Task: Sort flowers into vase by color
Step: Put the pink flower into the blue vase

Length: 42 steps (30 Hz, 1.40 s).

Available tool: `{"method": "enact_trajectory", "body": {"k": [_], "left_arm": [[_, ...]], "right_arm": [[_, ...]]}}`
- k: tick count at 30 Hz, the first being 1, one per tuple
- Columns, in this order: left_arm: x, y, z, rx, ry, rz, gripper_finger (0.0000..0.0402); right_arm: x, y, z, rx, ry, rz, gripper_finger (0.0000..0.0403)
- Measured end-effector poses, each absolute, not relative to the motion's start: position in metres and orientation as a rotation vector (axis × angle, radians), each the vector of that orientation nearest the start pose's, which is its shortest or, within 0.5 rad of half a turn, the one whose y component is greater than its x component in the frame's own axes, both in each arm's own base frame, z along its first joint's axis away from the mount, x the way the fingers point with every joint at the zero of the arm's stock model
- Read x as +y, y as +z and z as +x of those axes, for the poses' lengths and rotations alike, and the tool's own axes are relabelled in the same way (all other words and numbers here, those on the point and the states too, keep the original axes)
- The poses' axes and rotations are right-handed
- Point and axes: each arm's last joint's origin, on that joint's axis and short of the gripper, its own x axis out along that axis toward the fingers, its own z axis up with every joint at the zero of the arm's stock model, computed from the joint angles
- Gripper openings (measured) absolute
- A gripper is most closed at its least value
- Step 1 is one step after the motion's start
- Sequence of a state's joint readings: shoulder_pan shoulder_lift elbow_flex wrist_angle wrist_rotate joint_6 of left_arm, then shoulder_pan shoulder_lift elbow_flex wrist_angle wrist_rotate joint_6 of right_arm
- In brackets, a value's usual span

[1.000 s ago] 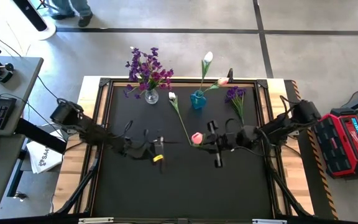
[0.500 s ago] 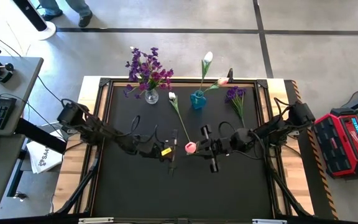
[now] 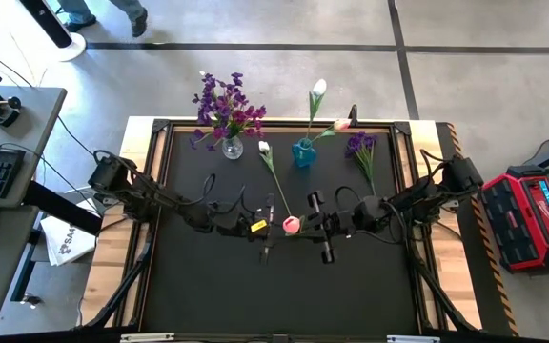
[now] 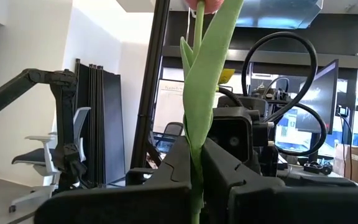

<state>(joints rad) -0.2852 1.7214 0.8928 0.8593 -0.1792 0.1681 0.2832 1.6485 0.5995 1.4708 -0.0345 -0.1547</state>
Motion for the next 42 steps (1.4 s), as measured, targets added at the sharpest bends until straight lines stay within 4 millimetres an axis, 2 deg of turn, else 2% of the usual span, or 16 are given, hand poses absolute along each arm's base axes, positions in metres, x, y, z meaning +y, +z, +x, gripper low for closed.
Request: {"method": "enact_trajectory", "body": {"k": [8,11,20,23,26,31,34,38,42], "left_arm": [[-0.098,0.226,0.352,-0.019,-0.118,0.068,0.0006],[-0.095,0.223,0.353,0.017,-0.116,0.001,0.0005],[-0.095,0.218,0.353,0.074,-0.107,-0.017,0.0001],[-0.095,0.214,0.352,0.114,-0.106,-0.009,0.0001],[-0.093,0.208,0.352,0.166,-0.075,-0.008,0.0],[-0.091,0.202,0.351,0.227,0.005,0.012,0.0],[-0.09,0.201,0.351,0.233,0.034,0.018,0.0],[-0.089,0.201,0.351,0.234,0.068,0.023,0.0],[-0.088,0.201,0.35,0.232,0.111,0.029,0.0]], "right_arm": [[0.086,0.222,0.291,-0.426,0.281,-0.103,0.0],[0.086,0.22,0.292,-0.404,0.28,-0.105,0.0],[0.086,0.215,0.294,-0.346,0.227,-0.101,0.0012],[0.086,0.214,0.294,-0.324,0.208,-0.098,0.0035],[0.086,0.215,0.293,-0.276,0.211,-0.071,0.0075],[0.083,0.224,0.281,-0.06,0.111,-0.011,0.0151],[0.086,0.229,0.268,0.051,0.062,0.039,0.0184],[0.092,0.231,0.257,0.109,-0.065,0.056,0.0195],[0.101,0.229,0.257,0.1,-0.107,0.03,0.0181]]}}
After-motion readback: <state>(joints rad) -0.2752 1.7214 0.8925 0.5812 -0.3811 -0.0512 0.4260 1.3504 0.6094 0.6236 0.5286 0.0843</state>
